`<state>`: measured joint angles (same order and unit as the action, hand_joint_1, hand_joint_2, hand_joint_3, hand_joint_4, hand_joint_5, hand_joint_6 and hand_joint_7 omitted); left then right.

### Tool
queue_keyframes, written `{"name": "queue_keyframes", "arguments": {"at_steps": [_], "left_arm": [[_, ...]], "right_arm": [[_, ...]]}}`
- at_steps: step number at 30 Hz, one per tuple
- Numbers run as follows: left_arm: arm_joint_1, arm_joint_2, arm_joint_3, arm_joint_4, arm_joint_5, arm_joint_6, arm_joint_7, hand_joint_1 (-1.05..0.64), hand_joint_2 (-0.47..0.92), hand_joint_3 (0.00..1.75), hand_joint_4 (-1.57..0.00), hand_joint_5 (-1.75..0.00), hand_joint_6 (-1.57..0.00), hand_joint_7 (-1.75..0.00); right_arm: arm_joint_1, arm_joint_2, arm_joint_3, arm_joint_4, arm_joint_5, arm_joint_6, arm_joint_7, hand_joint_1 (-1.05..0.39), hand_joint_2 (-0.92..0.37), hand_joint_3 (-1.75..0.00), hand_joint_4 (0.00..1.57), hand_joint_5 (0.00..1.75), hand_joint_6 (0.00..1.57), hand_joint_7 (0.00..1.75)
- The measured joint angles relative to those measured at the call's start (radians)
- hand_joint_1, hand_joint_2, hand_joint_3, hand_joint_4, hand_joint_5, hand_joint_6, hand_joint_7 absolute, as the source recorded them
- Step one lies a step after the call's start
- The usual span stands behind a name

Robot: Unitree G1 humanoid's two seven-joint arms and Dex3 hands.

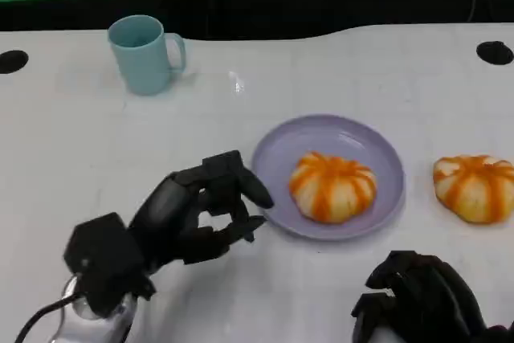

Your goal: Grasp the bread from the table and place it into the plate.

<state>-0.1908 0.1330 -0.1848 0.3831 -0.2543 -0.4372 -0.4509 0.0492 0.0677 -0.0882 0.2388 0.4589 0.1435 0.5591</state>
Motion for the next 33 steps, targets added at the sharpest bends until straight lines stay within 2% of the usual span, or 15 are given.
{"name": "queue_keyframes", "arguments": {"at_steps": [4,12,20,33], "left_arm": [[0.089,-0.017,0.042,-0.098,-0.144,0.173,-0.077,-0.6,0.92,0.35,-0.7,-1.75,-0.5,-1.74],[0.198,-0.063,0.115,-0.178,-0.294,0.361,-0.165,-0.65,0.92,0.3,-0.8,-1.75,-0.58,-1.75],[0.236,-0.087,0.155,-0.194,-0.309,0.417,-0.2,-0.68,0.92,0.31,-0.83,-1.75,-0.59,-1.75],[0.206,-0.124,0.208,-0.153,-0.31,0.447,-0.251,-0.68,0.92,0.3,-0.85,-1.75,-0.61,-1.75]], "right_arm": [[0.0,0.0,-0.001,0.0,0.0,0.0,0.006,-1.02,-0.73,0.0,1.54,0.79,1.57,0.37],[0.0,0.0,-0.001,0.0,0.009,0.001,0.009,-1.02,-0.72,0.0,1.55,0.77,1.57,0.35],[0.0,0.0,0.002,-0.003,0.013,0.008,0.003,-1.01,-0.71,0.0,1.55,0.76,1.57,0.36],[-0.01,-0.006,-0.014,0.009,0.016,0.014,0.012,-1.03,-0.72,0.0,1.57,0.75,1.57,0.36]]}}
